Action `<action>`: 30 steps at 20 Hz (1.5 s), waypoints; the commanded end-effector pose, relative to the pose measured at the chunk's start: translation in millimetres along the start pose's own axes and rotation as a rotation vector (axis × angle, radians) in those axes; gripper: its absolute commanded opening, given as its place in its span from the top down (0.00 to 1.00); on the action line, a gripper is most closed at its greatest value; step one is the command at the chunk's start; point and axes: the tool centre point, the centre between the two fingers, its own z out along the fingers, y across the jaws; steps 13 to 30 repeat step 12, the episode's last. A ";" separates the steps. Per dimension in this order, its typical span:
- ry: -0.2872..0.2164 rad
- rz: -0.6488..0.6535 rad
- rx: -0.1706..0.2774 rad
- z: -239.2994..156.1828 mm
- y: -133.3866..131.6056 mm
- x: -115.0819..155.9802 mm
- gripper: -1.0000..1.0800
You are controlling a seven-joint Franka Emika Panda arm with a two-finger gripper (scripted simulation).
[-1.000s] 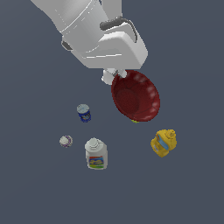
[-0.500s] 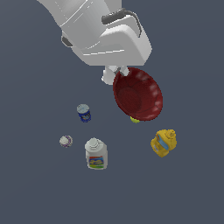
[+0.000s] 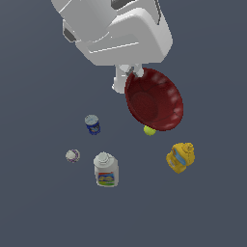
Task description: Pick up a designated object from a clutter of objects.
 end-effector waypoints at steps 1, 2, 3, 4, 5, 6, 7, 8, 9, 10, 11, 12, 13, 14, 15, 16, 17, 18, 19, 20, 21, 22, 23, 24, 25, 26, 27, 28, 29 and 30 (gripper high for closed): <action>0.002 -0.002 0.001 -9.6 -6.3 -2.3 1.00; 0.002 -0.002 0.001 -12.7 -8.4 -2.8 1.00; 0.002 -0.002 0.001 -15.4 -10.3 -3.3 1.00; 0.002 -0.002 0.001 -17.8 -11.9 -3.8 1.00; 0.002 -0.002 0.001 -19.8 -13.4 -4.1 1.00; 0.002 -0.002 0.001 -21.5 -14.7 -4.4 1.00; 0.002 -0.002 0.001 -22.9 -15.7 -4.6 1.00; 0.002 -0.002 0.001 -24.0 -16.6 -4.8 1.00; 0.002 -0.002 0.001 -24.8 -17.3 -4.8 1.00; 0.002 -0.002 0.001 -25.2 -17.8 -4.9 1.00; 0.002 -0.002 0.001 -25.5 -18.1 -4.9 1.00; 0.002 -0.002 0.002 -25.8 -18.0 -4.7 1.00; 0.002 -0.002 0.002 -25.8 -18.0 -4.7 1.00; 0.002 -0.002 0.002 -25.8 -18.0 -4.7 1.00; 0.002 -0.002 0.002 -25.8 -18.0 -4.7 1.00; 0.002 -0.002 0.002 -25.8 -18.0 -4.7 1.00; 0.002 -0.002 0.002 -25.8 -18.0 -4.7 1.00; 0.002 -0.002 0.002 -25.8 -18.0 -4.7 1.00; 0.002 -0.002 0.002 -25.8 -18.0 -4.7 1.00; 0.002 -0.002 0.002 -25.8 -18.0 -4.7 1.00; 0.002 -0.002 0.002 -25.8 -18.0 -4.7 1.00; 0.002 -0.002 0.002 -25.8 -18.0 -4.7 1.00; 0.002 -0.002 0.002 -25.8 -18.0 -4.7 1.00; 0.002 -0.002 0.002 -25.8 -18.0 -4.7 1.00; 0.002 -0.002 0.002 -25.8 -18.0 -4.7 1.00; 0.002 -0.002 0.002 -25.8 -18.0 -4.7 1.00; 0.002 -0.002 0.002 -25.8 -18.0 -4.7 1.00; 0.002 -0.002 0.002 -25.8 -18.0 -4.7 1.00; 0.002 -0.002 0.002 -25.8 -18.0 -4.7 1.00; 0.002 -0.002 0.002 -25.8 -18.0 -4.7 1.00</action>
